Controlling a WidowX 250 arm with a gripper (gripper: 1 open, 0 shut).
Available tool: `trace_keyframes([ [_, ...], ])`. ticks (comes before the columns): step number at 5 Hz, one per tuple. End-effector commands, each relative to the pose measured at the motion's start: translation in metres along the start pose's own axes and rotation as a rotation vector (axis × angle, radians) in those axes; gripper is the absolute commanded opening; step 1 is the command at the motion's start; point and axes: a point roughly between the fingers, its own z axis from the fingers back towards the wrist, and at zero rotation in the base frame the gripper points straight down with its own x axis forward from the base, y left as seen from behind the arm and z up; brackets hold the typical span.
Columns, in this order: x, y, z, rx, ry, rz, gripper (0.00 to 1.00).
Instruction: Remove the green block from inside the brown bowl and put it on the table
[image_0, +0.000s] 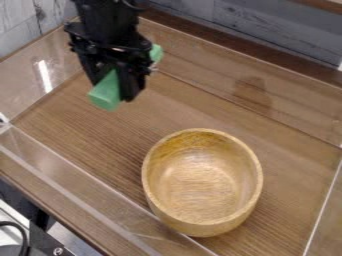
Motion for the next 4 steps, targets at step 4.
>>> trace_keyframes([
  [4,0.011,0.031,-0.028,0.049,-0.049,-0.022,0.00],
])
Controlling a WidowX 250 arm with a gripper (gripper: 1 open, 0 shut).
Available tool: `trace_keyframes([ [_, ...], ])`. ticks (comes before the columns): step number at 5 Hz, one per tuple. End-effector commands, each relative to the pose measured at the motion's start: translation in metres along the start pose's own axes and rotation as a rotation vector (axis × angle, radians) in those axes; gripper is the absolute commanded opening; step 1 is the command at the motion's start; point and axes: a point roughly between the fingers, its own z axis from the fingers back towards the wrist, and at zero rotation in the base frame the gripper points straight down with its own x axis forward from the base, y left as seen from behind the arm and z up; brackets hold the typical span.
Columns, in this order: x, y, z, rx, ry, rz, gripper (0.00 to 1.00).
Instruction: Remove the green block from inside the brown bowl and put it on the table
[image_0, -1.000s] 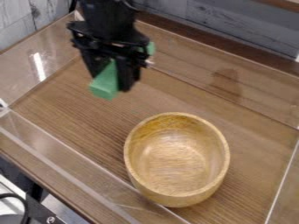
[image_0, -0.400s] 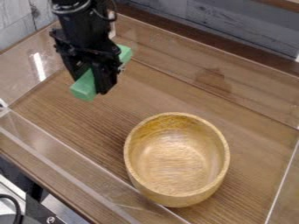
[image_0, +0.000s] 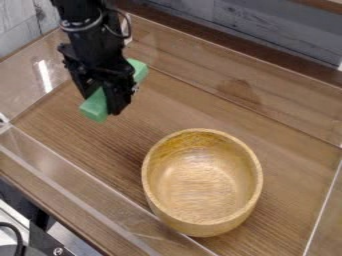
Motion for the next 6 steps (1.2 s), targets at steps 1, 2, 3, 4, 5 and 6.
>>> trace_keyframes([
  [1,0.006,0.010,-0.001,0.025,-0.032,0.000,0.00],
  [2,0.007,0.014,-0.010,0.035,-0.034,-0.005,0.00],
  [3,0.008,0.017,-0.019,0.043,-0.035,-0.008,0.00],
  [4,0.010,0.020,-0.026,0.051,-0.033,-0.008,0.00],
  [5,0.012,0.022,-0.032,0.058,-0.030,-0.007,0.00],
  [6,0.014,0.024,-0.038,0.064,-0.028,-0.009,0.00],
])
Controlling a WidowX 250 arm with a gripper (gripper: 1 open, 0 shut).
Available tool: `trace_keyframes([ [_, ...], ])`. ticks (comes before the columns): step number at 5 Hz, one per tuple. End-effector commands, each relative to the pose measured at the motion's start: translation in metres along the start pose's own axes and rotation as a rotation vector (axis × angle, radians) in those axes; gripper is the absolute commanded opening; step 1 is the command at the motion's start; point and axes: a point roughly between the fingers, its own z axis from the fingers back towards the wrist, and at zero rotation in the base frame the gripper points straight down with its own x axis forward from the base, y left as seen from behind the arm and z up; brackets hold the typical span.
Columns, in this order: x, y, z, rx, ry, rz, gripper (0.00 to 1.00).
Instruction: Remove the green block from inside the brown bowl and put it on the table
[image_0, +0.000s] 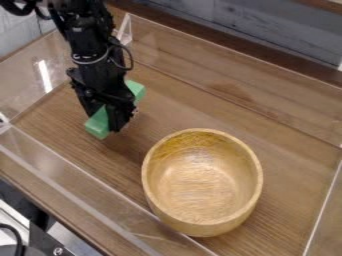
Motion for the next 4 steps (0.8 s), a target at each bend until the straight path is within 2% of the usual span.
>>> trace_keyframes([
  [1,0.0075,0.0046,0.0046,0.023,-0.034,-0.001,1.00],
  [4,0.0148,0.0036,-0.0011,0.031,-0.021,0.018,1.00],
])
